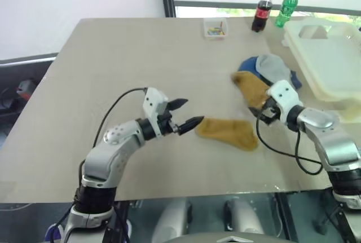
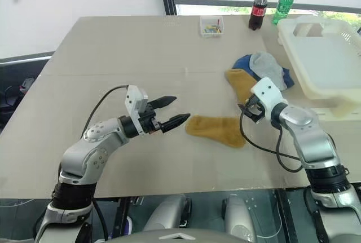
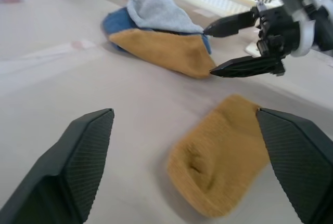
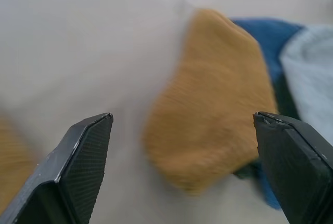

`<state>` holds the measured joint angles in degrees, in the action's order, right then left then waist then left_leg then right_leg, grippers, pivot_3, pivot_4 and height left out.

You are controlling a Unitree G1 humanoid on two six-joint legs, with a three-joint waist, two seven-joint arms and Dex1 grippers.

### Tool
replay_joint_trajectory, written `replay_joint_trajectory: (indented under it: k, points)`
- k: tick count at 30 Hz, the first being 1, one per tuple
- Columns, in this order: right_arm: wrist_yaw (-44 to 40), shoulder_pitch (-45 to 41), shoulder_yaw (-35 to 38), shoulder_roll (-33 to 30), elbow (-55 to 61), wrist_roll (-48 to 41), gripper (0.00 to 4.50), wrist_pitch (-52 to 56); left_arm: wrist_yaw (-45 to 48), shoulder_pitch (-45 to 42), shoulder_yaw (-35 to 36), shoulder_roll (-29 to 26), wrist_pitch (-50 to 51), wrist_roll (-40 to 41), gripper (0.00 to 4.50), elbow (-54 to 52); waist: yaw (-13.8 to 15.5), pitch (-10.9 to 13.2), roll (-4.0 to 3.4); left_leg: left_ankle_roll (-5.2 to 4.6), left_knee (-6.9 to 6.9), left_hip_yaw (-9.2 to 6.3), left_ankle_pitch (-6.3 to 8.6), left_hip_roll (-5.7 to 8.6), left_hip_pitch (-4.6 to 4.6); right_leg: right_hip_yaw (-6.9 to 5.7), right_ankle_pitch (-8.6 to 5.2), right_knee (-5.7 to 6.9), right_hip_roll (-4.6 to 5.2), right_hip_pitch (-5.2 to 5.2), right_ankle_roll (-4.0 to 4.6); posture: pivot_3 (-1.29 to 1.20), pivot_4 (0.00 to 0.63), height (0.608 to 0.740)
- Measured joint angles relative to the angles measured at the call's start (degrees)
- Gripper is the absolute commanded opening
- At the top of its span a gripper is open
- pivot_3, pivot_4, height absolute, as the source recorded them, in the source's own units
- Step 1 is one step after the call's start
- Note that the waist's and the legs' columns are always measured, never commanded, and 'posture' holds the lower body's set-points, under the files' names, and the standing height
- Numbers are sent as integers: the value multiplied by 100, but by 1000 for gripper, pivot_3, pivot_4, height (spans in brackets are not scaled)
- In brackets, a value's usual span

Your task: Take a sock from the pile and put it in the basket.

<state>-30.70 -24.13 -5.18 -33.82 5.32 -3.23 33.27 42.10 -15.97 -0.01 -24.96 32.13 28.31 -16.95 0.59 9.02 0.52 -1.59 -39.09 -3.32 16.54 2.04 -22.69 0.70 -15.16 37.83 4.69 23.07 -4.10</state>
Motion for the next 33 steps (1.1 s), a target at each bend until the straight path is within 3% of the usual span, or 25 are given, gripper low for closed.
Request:
replay_joint_trajectory:
  k: [3,6,10,19,26,32,33]
  points:
    - [58,-106,-186,51,-486,231,3021,-187,-68,-92,-4,28,-48,-18,4500,66,-6,0,0,0,0,4,-1,-1,-12,1,0,5,-2,14,0,0,150,740]
    - [7,-155,-335,109,-673,334,1525,-483,-145,-116,-4,50,-125,-56,4500,80,-31,0,0,0,-2,9,-1,-1,-11,5,0,6,-2,14,-1,0,150,740]
    - [-29,-177,-455,110,-843,489,68,-742,-240,-115,-4,51,-180,-124,4500,86,-41,-1,0,0,-10,8,-1,-1,-9,4,1,14,-3,13,-1,0,150,740]
    - [-271,-394,-240,599,-837,-11,68,-314,-468,-58,8,63,-270,-230,4500,176,-157,0,-1,0,-7,9,-1,-7,-9,11,1,14,-10,16,-1,0,150,740]
    - [30,-1250,-23,1838,-603,-720,68,783,-594,-73,182,92,-276,-228,4500,300,-154,2,-5,1,-6,9,-1,-8,-12,17,1,22,-13,29,-1,0,150,740]
    - [273,-1649,-180,2591,-1077,-760,68,980,-612,13,223,69,-297,-230,4500,319,-161,2,-6,2,-1,14,-2,-4,-20,23,1,23,-11,43,-1,0,150,740]
    - [270,-1694,-303,2759,-1261,-748,306,948,-612,40,222,64,-299,-232,4500,324,-175,2,-6,2,0,16,-2,-4,-21,24,1,26,-11,44,-1,0,150,740]
